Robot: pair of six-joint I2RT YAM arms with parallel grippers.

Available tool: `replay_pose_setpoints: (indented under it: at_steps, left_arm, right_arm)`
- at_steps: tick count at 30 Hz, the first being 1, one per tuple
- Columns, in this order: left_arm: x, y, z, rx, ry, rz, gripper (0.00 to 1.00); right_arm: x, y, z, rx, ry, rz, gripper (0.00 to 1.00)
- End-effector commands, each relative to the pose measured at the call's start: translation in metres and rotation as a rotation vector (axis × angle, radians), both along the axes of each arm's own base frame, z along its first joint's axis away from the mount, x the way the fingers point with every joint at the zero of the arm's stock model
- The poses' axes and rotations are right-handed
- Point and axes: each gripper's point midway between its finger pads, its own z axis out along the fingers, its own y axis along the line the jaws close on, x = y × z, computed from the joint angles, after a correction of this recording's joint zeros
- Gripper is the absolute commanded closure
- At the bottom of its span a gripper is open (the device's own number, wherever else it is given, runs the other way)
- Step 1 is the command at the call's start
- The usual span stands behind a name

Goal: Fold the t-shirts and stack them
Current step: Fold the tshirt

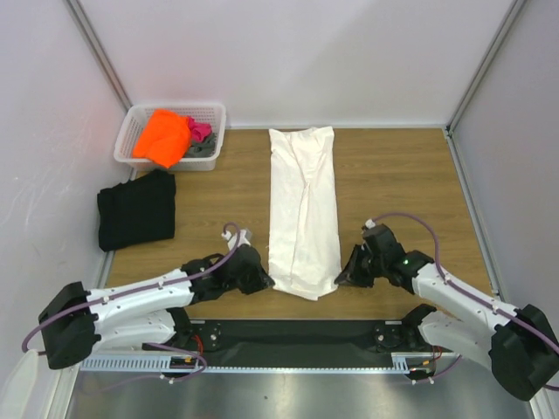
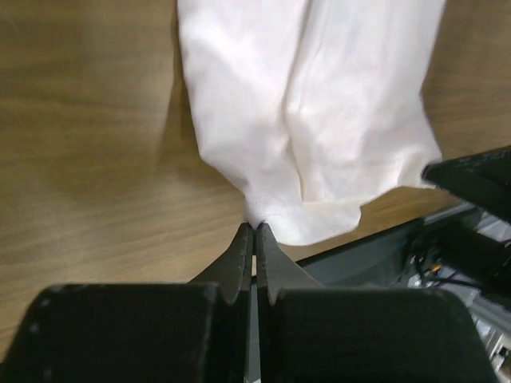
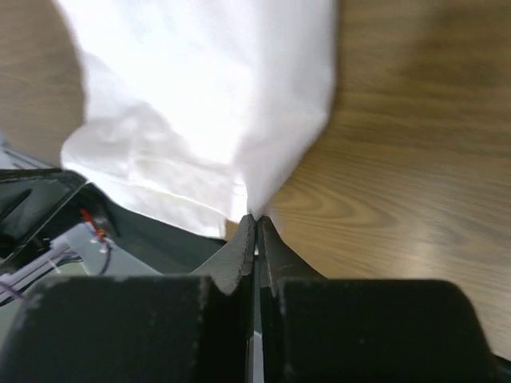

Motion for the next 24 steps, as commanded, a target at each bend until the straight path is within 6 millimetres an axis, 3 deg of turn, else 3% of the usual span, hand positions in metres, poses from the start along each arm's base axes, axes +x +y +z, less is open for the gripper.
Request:
replay_pose_setpoints:
  at_steps: [1,6,7,8,11,12,13,16,17,19,20,21,24]
  left_arm:
    - [0.027,0.002,0.037,-0.014,-0.084,0.001,1.00]
    - [0.068,0.003,0.071,-0.009,-0.135,0.017,1.00]
    - [0.074,0.002,0.076,-0.001,-0.151,-0.004,1.00]
    - [0.084,-0.003,0.091,-0.011,-0.177,-0.004,1.00]
    - [0.109,-0.002,0.095,0.023,-0.176,-0.006,1.00]
    - [0.123,-0.001,0.109,0.011,-0.198,0.014,1.00]
    - [0.131,-0.001,0.102,0.039,-0.187,0.006,1.00]
    - [0.161,0.003,0.110,0.067,-0.206,0.029,1.00]
    - [0.174,0.000,0.107,0.076,-0.197,0.030,1.00]
    - [0.194,0.003,0.106,0.086,-0.202,0.038,1.00]
    - [0.202,-0.001,0.094,0.092,-0.171,0.024,1.00]
    - [0.216,-0.003,0.103,0.079,-0.193,0.030,1.00]
    - [0.245,-0.008,0.092,0.097,-0.176,0.023,1.00]
  right_arm:
    - [0.032,0.013,0.042,0.033,-0.098,0.005,1.00]
    - [0.072,0.014,0.072,0.064,-0.146,0.004,1.00]
    - [0.088,0.013,0.084,0.079,-0.161,-0.010,1.00]
    - [0.096,0.013,0.088,0.080,-0.169,-0.011,1.00]
    - [0.128,0.013,0.101,0.094,-0.194,-0.003,1.00]
    - [0.136,0.013,0.104,0.099,-0.200,-0.003,1.00]
    - [0.144,0.015,0.106,0.113,-0.200,0.006,1.00]
    - [0.175,0.019,0.105,0.135,-0.198,0.017,1.00]
    - [0.188,0.015,0.093,0.128,-0.169,0.008,1.00]
    - [0.208,0.017,0.101,0.154,-0.190,0.015,1.00]
    - [0.216,0.017,0.099,0.158,-0.183,0.014,1.00]
    - [0.233,0.016,0.099,0.161,-0.193,0.012,1.00]
    - [0.255,0.014,0.084,0.151,-0.166,0.021,1.00]
